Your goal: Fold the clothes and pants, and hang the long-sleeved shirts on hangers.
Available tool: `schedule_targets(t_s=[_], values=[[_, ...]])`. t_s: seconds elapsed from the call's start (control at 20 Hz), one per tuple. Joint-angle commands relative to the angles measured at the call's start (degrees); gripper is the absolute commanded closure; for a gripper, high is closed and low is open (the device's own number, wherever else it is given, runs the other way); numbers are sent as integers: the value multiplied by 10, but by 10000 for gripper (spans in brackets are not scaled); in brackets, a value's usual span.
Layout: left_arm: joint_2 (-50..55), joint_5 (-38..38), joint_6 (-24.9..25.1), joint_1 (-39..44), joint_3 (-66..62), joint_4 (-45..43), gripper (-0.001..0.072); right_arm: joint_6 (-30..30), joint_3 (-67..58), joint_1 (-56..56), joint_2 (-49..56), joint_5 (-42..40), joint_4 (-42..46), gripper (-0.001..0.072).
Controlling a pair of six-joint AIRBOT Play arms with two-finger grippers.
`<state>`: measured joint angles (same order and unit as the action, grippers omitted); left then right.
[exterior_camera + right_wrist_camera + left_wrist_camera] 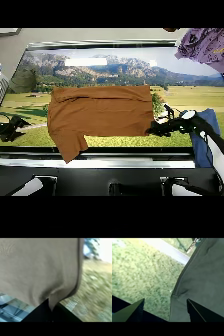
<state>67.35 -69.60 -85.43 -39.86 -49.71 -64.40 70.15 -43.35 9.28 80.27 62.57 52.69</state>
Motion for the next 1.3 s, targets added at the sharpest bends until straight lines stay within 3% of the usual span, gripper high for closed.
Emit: schedule_targets(t_s=[0.0,0.35,0.75,0.8,0.85,0.9,1.15,1.25], values=[[10,50,102,-2,59,78,121,20,-1,-1,-28,12,3,680],[61,86,170,35,115,127,122,28,-1,-1,-50,19,7,680],[101,117,170,87,115,138,128,34,-1,-1,-50,23,7,680],[104,116,169,91,115,139,157,35,-1,-1,-50,24,6,680],[104,111,169,95,115,139,296,38,-1,-1,-50,24,6,680],[104,106,169,96,115,139,333,39,-1,-1,-50,25,5,680],[104,79,169,95,115,139,350,42,-1,-1,-50,25,5,680],[104,78,169,95,115,140,674,43,-1,-1,-50,30,5,681]])
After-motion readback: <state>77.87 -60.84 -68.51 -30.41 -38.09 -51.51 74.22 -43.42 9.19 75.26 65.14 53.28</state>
